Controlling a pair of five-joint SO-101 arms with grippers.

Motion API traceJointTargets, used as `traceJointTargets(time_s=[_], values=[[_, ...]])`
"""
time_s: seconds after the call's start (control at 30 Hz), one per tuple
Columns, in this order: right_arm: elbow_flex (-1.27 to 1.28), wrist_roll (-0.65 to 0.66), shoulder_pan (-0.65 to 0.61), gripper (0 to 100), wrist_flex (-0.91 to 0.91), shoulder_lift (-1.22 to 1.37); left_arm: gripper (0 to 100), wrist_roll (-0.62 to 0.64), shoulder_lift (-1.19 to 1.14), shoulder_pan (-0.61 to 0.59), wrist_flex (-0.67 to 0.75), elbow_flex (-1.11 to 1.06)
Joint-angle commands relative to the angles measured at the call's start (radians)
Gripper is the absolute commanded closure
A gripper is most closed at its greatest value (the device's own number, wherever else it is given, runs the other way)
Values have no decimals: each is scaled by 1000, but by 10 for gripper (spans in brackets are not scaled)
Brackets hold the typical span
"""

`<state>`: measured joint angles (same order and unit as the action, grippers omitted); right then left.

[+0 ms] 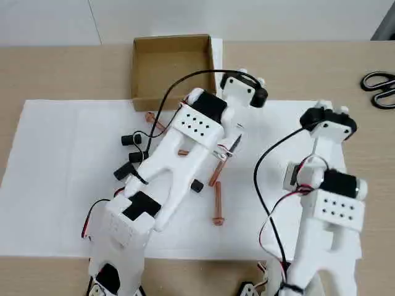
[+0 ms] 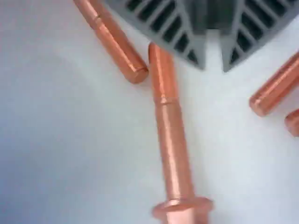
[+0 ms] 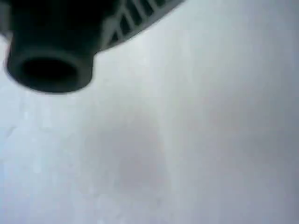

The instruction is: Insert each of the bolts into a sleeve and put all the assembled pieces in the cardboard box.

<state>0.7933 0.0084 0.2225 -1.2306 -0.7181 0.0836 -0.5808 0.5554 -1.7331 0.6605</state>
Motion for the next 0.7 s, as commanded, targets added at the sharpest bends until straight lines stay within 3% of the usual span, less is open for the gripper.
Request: traceJointTargets(time_s=[0.0, 0.27, 0.47, 0.67], values=[[32, -9, 5, 994, 15, -94, 878, -8, 6, 38, -8, 41], [104, -8, 10, 994, 10, -211, 852, -2, 0, 43, 68, 33], [157, -5, 12, 994, 15, -263, 852, 0, -163, 29, 81, 47], [158, -5, 12, 994, 10, -285, 852, 54, -288, -31, 74, 216]])
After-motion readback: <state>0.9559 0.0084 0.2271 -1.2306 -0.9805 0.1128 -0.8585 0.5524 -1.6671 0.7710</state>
